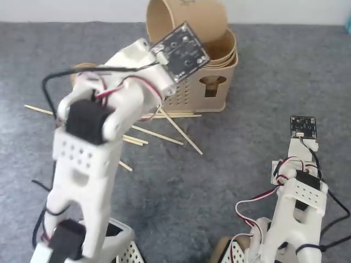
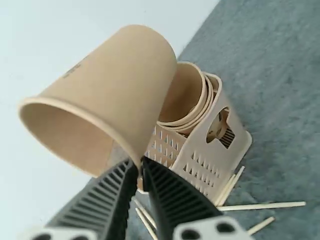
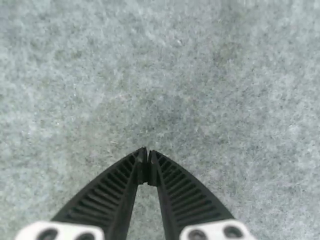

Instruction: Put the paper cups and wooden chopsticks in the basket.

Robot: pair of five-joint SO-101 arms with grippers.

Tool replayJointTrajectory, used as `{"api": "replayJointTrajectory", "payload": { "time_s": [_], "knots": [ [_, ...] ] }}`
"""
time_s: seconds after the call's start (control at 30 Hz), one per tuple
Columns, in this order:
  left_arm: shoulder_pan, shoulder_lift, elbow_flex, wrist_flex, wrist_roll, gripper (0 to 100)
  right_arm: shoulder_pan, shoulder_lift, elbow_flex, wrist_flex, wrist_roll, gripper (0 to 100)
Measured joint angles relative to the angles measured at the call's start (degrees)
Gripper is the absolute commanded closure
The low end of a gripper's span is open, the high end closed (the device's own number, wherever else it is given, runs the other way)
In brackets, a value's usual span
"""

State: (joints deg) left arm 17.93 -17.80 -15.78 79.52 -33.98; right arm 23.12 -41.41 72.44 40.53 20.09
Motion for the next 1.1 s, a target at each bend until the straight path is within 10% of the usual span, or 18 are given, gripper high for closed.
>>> {"api": "replayJointTrajectory", "payload": {
  "time_s": [0.47,1.1],
  "knots": [
    [-0.26,7.56,0.0,-3.87,-14.86,99,0.0,0.0,0.0,0.0,0.0,99.1],
    [-2.99,7.82,0.09,-4.13,-17.93,99,0.0,0.0,0.0,0.0,0.0,99.1]
  ]
}}
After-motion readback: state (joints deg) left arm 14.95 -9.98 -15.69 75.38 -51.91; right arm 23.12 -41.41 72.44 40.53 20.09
